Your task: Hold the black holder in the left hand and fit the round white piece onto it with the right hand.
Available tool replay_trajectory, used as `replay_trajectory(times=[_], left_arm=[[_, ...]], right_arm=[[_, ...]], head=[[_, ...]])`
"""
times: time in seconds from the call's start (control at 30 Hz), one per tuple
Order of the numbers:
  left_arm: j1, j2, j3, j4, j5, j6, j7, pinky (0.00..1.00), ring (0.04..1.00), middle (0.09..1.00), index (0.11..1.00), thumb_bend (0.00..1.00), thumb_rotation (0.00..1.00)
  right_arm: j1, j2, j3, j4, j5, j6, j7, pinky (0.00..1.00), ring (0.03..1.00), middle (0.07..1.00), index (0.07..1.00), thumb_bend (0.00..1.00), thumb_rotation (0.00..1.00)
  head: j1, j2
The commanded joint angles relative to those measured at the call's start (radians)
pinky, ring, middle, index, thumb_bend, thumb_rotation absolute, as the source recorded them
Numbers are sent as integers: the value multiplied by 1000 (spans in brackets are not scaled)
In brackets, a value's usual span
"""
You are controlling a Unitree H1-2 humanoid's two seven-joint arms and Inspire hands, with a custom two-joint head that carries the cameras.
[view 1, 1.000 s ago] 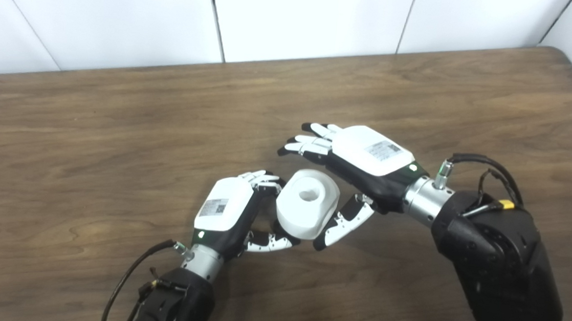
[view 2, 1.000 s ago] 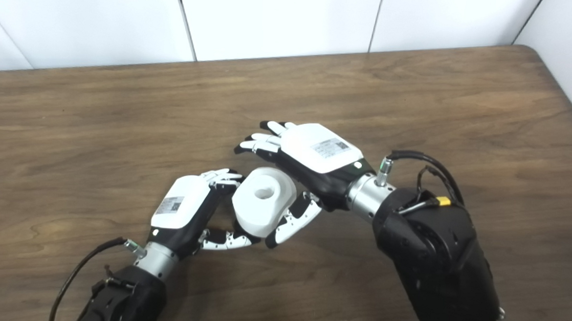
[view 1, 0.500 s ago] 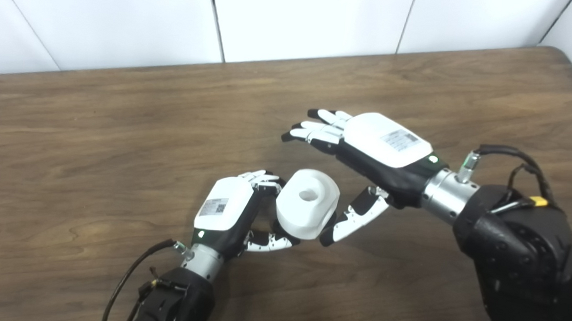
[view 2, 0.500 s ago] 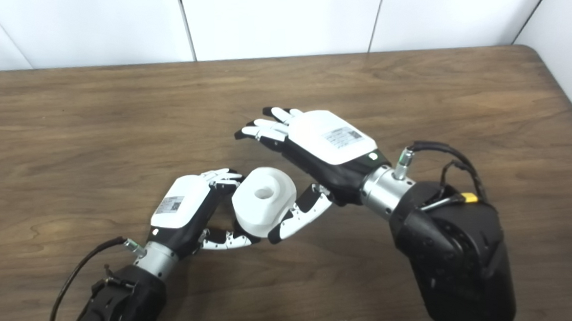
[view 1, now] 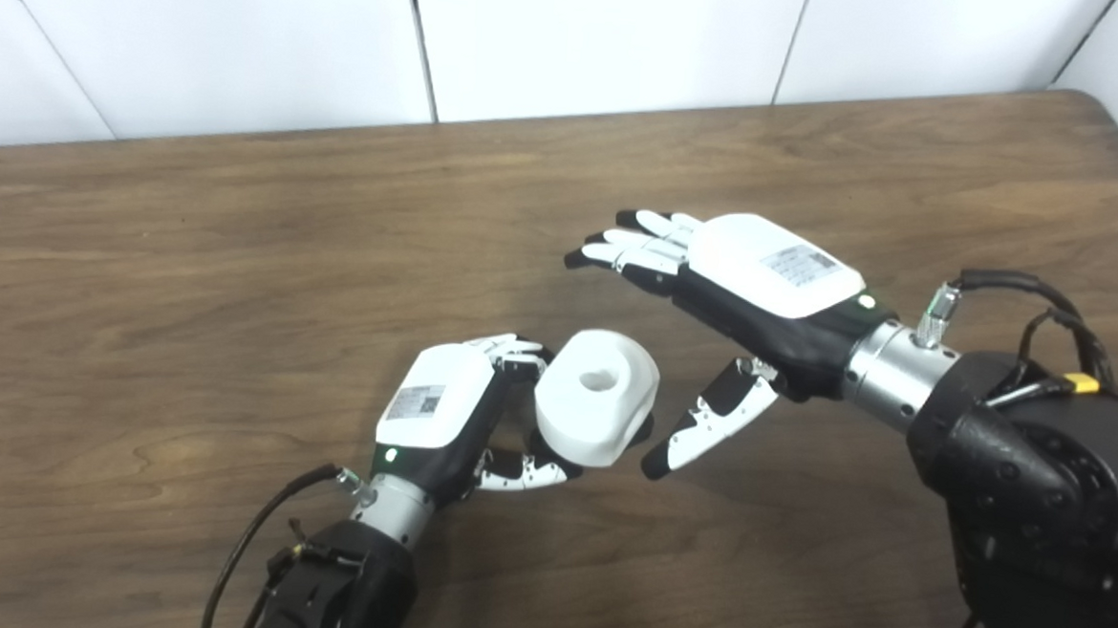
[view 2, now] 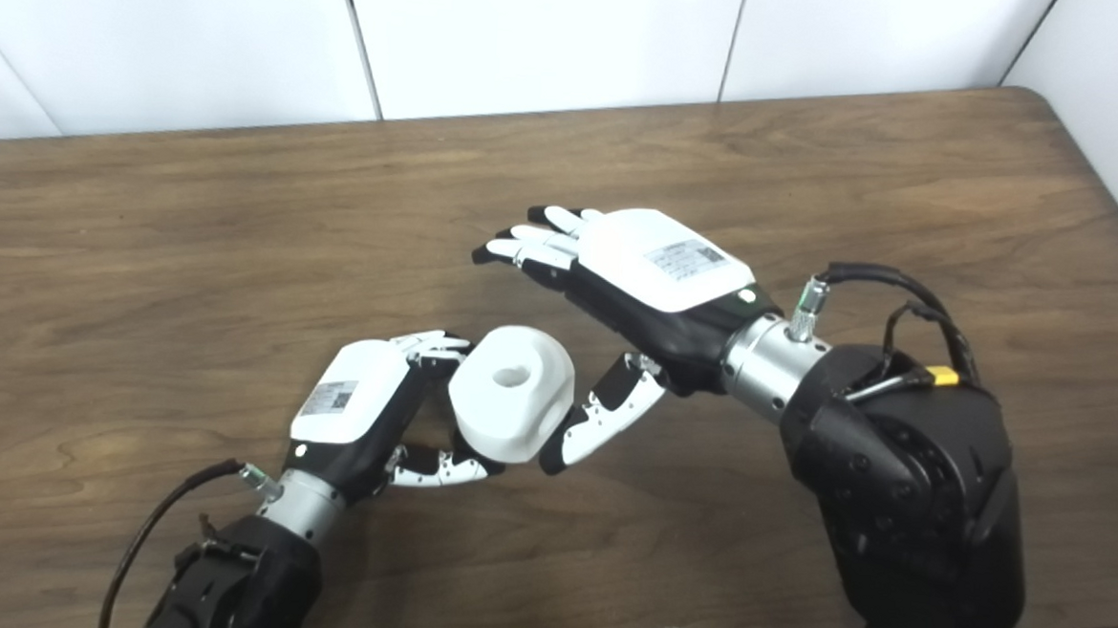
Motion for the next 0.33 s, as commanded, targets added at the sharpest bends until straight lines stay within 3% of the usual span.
replay_trajectory(times=[0.0,0.3], left_arm=[[20,13,10,-7,4,57,-64,812,841,778,495,520,67],[16,25,28,-62,-11,84,-153,777,807,758,496,522,73]], right_arm=[[-38,-3,-15,-31,-3,1,-3,1000,1000,949,922,982,332],[-48,-4,-29,-31,-2,22,7,1000,1000,950,925,974,354]], head=[[1,2],[3,8]])
